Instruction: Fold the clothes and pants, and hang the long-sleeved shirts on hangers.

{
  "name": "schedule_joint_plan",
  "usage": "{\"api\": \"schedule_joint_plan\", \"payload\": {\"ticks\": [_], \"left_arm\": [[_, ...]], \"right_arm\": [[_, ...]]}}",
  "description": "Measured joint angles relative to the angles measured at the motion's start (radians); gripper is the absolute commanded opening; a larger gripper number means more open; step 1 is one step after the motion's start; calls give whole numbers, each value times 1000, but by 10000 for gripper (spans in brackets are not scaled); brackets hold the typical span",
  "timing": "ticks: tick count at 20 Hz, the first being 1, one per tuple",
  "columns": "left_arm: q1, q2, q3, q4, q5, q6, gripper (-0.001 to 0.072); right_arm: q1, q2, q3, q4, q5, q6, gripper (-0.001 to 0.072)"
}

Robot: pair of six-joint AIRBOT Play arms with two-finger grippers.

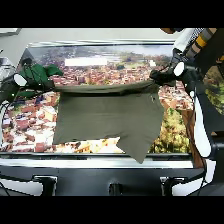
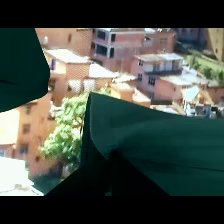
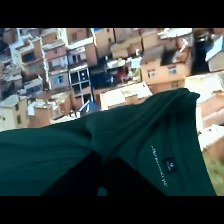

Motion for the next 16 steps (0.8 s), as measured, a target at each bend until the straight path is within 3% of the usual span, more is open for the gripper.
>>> {"api": "schedule_joint_plan", "payload": {"ticks": [8, 14, 15, 16], "left_arm": [[-3, -35, -2, 2, -209, 3, 15], [-19, -72, -31, 4, -346, -1, 20], [-23, -79, -38, 3, -361, -7, 62], [-27, -85, -45, 3, -372, -16, 169]], "right_arm": [[0, -19, 0, -103, 272, 1, 28], [0, -54, 0, -119, 359, 8, 39], [0, -61, 0, -121, 362, 8, 125], [0, -69, 0, -121, 370, 9, 204]]}}
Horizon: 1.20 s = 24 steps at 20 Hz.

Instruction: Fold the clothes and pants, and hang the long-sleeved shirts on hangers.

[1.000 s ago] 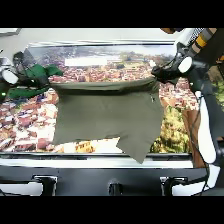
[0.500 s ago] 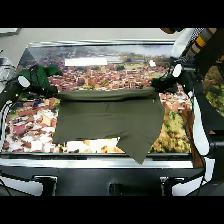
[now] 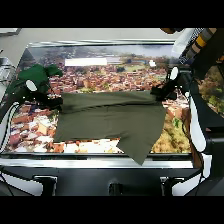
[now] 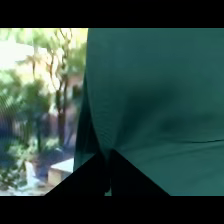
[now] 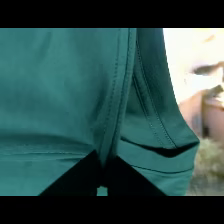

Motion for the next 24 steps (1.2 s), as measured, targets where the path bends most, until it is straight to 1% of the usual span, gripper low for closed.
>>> {"api": "schedule_joint_plan", "payload": {"ticks": [1, 2, 3, 4, 5, 8, 10, 12, 14, 17, 20, 24], "left_arm": [[-3, -6, -6, -2, -9, -11, 264], [-5, -8, -8, -2, -19, -18, 442], [-4, -9, -9, -2, -22, -25, 559], [-2, -6, -8, -2, -27, -30, 559], [3, 3, -3, -3, -37, -30, 558], [39, 58, 6, -2, -67, -30, 558], [75, 113, -5, -1, -93, -29, 556], [117, 179, -48, -1, -113, -26, 555], [157, 249, -121, -2, -122, -28, 533], [196, 340, -239, -6, -127, -38, 533], [206, 385, -315, -7, -127, -42, 534], [201, 404, -351, -8, -127, -44, 534]], "right_arm": [[0, -6, 0, 0, 5, 0, 255], [0, -11, 0, 5, 7, 3, 322], [0, -13, 0, 16, 9, 3, 372], [-2, -10, 0, 29, 13, -1, 427], [-5, 2, 0, 43, 24, -16, 437], [-51, 74, 1, 69, 53, -74, 437], [-123, 140, -17, 91, 89, -123, 437], [-216, 210, -90, 150, 128, -175, 437], [-309, 288, -233, 254, 151, -227, 434], [-378, 390, -485, 368, 161, -288, 434], [-389, 468, -721, 432, 143, -332, 435], [-377, 526, -941, 476, 109, -376, 428]]}}
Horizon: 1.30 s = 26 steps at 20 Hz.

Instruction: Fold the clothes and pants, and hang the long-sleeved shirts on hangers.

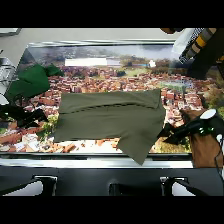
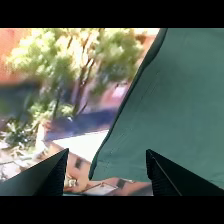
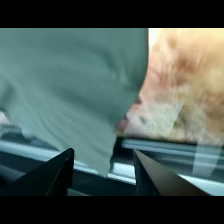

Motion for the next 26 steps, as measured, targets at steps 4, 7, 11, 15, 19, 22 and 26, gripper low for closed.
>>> {"api": "schedule_joint_plan", "payload": {"ticks": [4, 7, 11, 15, 19, 22, 26], "left_arm": [[-8, 5, -10, 0, -5, 0, 534], [-10, 7, -12, 0, -12, 0, 534], [-11, 7, -13, 0, -23, -28, 535], [-10, 7, -13, 0, -29, -47, 534], [17, 35, -53, 1, -32, -50, 534], [93, 93, -159, -24, 5, -33, 534], [195, 131, -301, -175, 55, 89, 534]], "right_arm": [[6, 31, -134, 57, -83, -47, 416], [8, 39, -185, 127, -157, -88, 415], [9, 43, -237, 193, -223, -116, 412], [9, 45, -283, 220, -253, -136, 253], [10, 48, -298, 243, -289, -179, 31], [10, 69, -300, 269, -290, -198, 31], [10, 103, -301, 285, -277, -206, 31]]}}
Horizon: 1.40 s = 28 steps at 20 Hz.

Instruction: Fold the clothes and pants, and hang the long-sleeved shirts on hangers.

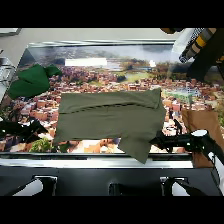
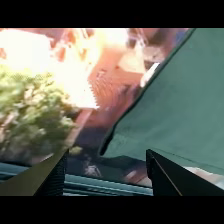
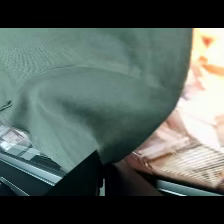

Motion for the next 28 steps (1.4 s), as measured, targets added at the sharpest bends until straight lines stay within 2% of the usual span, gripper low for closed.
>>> {"api": "schedule_joint_plan", "payload": {"ticks": [5, 12, 15, 18, 23, 28], "left_arm": [[3, -25, -93, -105, 38, 96, 533], [-35, -67, -119, -140, 53, 117, 527], [-40, -76, -121, -136, 59, 121, 300], [-41, -83, -122, -144, 67, 121, 18], [-42, -65, -122, -147, 47, 121, 15], [-42, 94, -121, 38, -18, -18, 15]], "right_arm": [[0, 37, 0, 6, 6, 0, 31], [0, 60, 0, 10, 18, 10, 31], [0, 61, 0, 10, 23, 11, 31], [0, 68, 0, 10, 26, 12, 31], [0, 146, 0, -2, 45, 37, 30], [0, 352, 0, -98, 163, 163, 30]]}}
